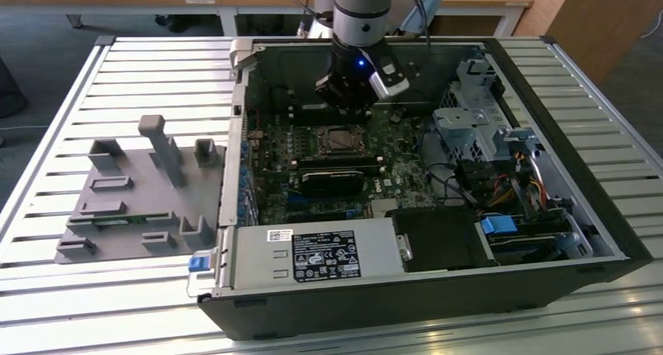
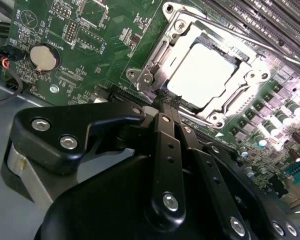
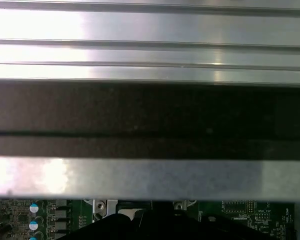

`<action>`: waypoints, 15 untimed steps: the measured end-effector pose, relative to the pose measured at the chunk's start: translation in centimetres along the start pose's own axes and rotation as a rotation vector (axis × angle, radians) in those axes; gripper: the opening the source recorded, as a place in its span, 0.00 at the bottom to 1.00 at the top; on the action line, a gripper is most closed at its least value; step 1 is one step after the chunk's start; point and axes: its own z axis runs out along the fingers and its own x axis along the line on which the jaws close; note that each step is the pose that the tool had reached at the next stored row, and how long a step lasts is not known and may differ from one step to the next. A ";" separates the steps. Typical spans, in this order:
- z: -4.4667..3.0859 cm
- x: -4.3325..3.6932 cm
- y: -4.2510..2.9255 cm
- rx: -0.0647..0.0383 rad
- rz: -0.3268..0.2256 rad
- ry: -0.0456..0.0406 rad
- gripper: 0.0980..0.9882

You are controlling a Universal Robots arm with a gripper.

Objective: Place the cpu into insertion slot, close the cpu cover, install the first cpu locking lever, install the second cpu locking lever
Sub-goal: 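Install the second cpu locking lever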

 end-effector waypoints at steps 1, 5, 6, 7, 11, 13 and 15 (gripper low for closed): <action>0.00 0.00 -0.06 0.000 0.000 0.0000 0.01; -0.01 -0.01 -0.33 0.000 0.000 -0.0001 0.01; -0.01 -0.01 -0.40 0.000 0.000 -0.0001 0.01; -0.01 -0.01 -0.47 0.000 0.000 -0.0001 0.01; -0.05 -0.01 -0.72 -0.001 0.000 0.0000 0.01; -0.37 -0.02 -0.76 -0.008 0.000 0.0001 0.01; -0.86 -0.02 -0.74 -0.016 0.000 -0.0001 0.01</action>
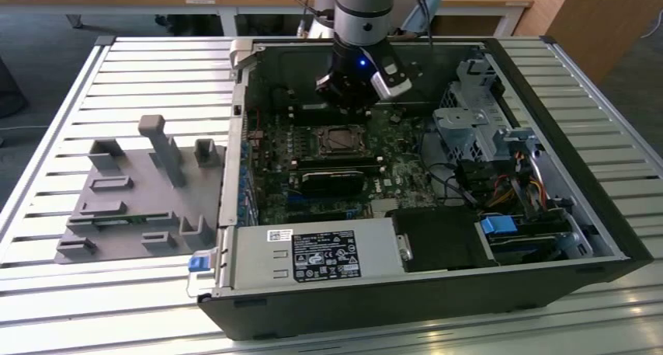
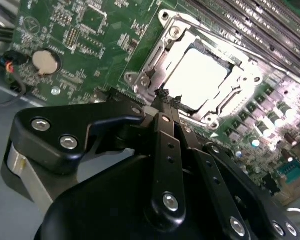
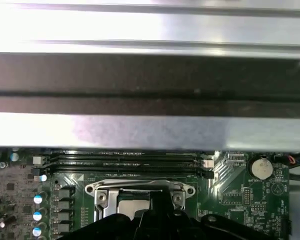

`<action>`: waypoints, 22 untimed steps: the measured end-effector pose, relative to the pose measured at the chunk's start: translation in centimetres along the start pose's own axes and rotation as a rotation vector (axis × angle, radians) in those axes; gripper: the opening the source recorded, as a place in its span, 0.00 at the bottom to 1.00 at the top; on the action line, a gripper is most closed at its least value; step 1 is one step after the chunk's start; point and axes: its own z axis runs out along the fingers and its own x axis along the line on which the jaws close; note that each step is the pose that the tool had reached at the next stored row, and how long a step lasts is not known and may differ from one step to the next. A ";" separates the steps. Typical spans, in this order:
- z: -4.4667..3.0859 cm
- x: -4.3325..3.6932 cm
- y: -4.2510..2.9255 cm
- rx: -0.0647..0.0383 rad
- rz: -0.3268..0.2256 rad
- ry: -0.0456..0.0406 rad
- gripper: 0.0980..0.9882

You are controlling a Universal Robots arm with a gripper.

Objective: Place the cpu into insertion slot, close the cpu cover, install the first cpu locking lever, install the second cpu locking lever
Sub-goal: 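Install the second cpu locking lever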

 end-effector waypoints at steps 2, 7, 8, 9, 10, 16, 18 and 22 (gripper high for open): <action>-0.74 -0.01 0.04 -0.002 0.000 0.0000 0.01; -2.91 -0.05 0.14 -0.003 0.000 0.0002 0.01; -3.09 -0.06 0.15 -0.003 0.000 0.0001 0.01; -3.14 -0.07 0.12 -0.003 0.000 0.0000 0.01; -3.15 -0.07 0.05 -0.004 0.000 0.0000 0.01; -3.20 -0.05 -0.94 -0.003 0.000 0.0001 0.01; -3.22 -0.05 -1.34 -0.003 0.000 0.0000 0.01; -3.25 -0.05 -2.00 -0.003 0.001 0.0101 0.01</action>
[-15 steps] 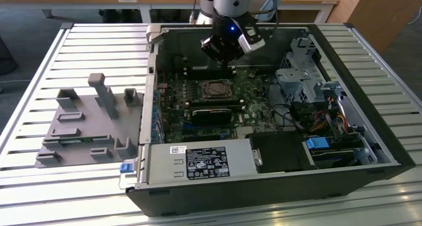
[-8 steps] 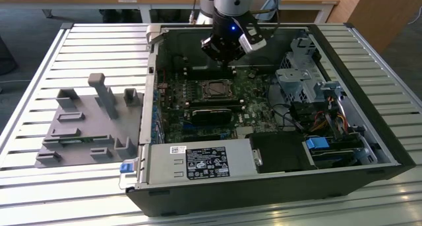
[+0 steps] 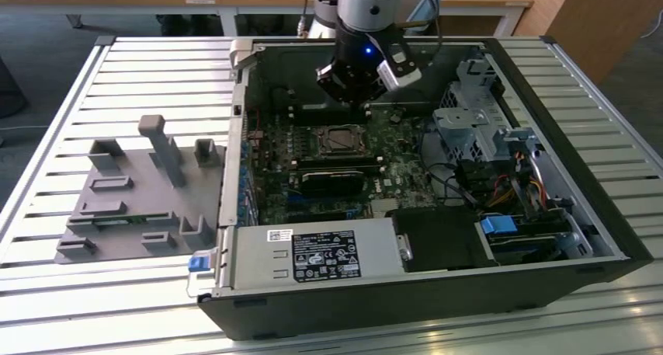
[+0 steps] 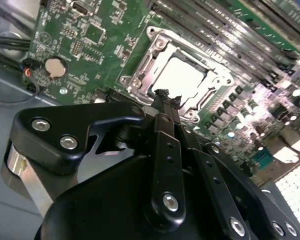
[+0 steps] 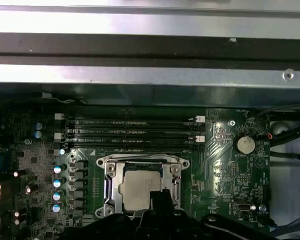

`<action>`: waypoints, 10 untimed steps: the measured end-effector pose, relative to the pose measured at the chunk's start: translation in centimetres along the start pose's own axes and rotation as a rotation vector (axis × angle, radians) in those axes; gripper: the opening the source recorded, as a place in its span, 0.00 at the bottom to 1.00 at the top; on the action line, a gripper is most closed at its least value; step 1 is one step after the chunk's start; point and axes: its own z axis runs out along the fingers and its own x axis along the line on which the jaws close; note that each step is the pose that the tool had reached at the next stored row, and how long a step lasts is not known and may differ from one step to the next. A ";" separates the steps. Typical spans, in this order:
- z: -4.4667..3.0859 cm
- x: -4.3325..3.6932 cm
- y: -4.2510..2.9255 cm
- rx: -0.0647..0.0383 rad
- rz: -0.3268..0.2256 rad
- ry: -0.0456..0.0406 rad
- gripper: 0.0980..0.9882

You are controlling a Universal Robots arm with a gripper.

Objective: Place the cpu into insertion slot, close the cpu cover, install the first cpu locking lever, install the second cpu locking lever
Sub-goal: 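Install the second cpu locking lever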

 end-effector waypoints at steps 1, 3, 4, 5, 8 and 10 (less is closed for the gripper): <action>0.00 0.00 -0.11 0.000 0.000 0.0040 0.01; 0.01 0.00 -0.39 0.000 0.000 0.0083 0.01; 0.01 0.00 -0.57 0.000 0.001 0.0091 0.01; 0.02 0.00 -0.75 0.000 0.001 0.0094 0.01; 0.03 0.00 -1.30 0.000 0.001 0.0097 0.01; 0.05 -0.01 -1.65 0.000 0.000 0.0098 0.01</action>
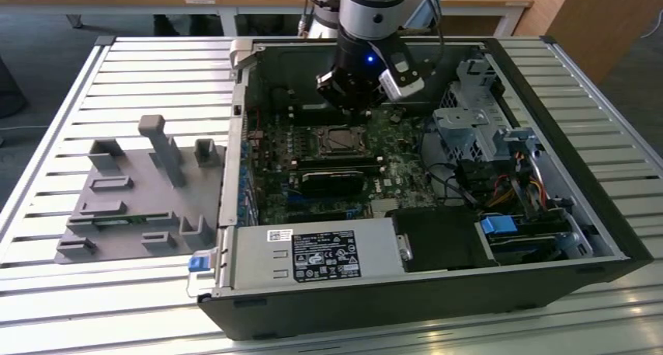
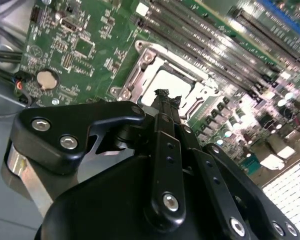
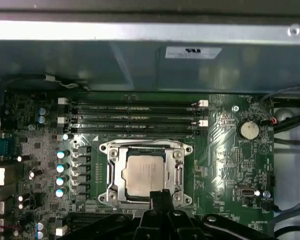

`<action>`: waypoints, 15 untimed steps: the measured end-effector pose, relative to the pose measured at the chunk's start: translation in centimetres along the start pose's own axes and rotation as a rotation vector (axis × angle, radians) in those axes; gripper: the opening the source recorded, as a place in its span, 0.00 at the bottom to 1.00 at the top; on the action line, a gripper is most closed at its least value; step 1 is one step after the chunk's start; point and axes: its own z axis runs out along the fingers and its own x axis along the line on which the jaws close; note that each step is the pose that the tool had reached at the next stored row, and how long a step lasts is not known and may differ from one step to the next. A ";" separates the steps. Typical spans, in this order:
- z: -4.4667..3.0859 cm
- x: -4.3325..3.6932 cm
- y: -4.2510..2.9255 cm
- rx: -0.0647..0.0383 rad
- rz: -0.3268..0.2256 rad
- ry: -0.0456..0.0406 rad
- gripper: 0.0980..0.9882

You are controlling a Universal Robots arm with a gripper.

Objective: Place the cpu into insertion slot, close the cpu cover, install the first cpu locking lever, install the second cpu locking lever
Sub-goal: 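Install the second cpu locking lever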

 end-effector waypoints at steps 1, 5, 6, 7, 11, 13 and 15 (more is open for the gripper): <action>0.04 0.00 -0.09 -0.001 0.000 0.0012 0.01; 0.24 0.00 -0.51 -0.022 0.000 0.0084 0.01; 0.29 0.00 -0.63 -0.032 0.000 0.0083 0.01; 0.35 0.00 -0.73 -0.039 0.000 0.0084 0.01; 0.52 -0.01 -1.26 -0.048 0.000 0.0085 0.01; 0.55 -0.01 -1.65 -0.049 0.000 0.0084 0.01; 0.57 -0.01 -2.13 -0.050 0.000 0.0084 0.01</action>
